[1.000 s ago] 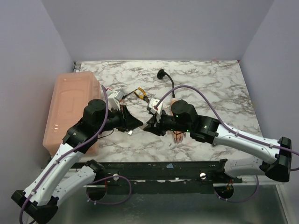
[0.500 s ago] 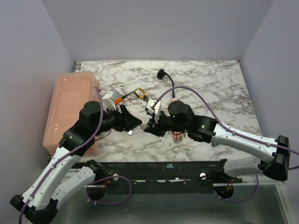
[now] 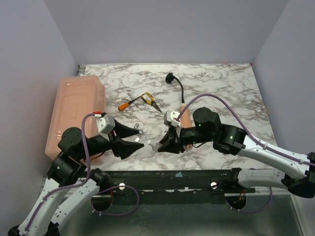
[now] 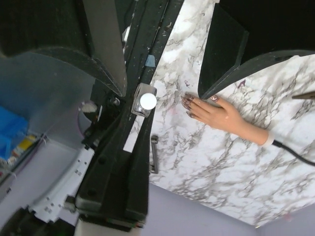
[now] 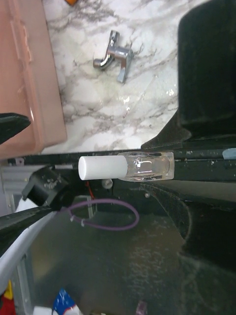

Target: Paint the nails

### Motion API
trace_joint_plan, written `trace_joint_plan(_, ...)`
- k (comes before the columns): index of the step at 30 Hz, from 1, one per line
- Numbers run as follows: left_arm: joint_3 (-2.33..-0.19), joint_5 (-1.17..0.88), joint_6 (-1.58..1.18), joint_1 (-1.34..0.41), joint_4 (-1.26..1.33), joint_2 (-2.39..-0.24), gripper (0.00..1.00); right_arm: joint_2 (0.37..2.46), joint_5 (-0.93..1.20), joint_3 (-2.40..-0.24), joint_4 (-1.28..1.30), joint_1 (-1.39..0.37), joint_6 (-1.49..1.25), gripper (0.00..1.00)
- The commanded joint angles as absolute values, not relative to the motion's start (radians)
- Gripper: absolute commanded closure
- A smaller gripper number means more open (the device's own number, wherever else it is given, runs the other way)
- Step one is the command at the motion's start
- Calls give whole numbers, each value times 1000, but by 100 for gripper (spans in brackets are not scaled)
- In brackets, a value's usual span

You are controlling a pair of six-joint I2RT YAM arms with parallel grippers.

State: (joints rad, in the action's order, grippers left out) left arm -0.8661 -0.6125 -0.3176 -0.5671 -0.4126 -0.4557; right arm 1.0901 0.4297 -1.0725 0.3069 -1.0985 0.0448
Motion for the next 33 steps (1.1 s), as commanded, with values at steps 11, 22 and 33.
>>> trace_joint_plan(11,-746,-1077,-82,-566,-258,-458,37,1119,641,-1151,464,-1103,43,100)
trace_joint_plan(22,-727,-1112,-91,-566,-219,-514,45,1171,646,-1199,477,-1104,68,100)
trace_joint_plan(33,-695,-1100,-89,-566,-206,-519,52,1215,639,-1218,468,-1104,84,100)
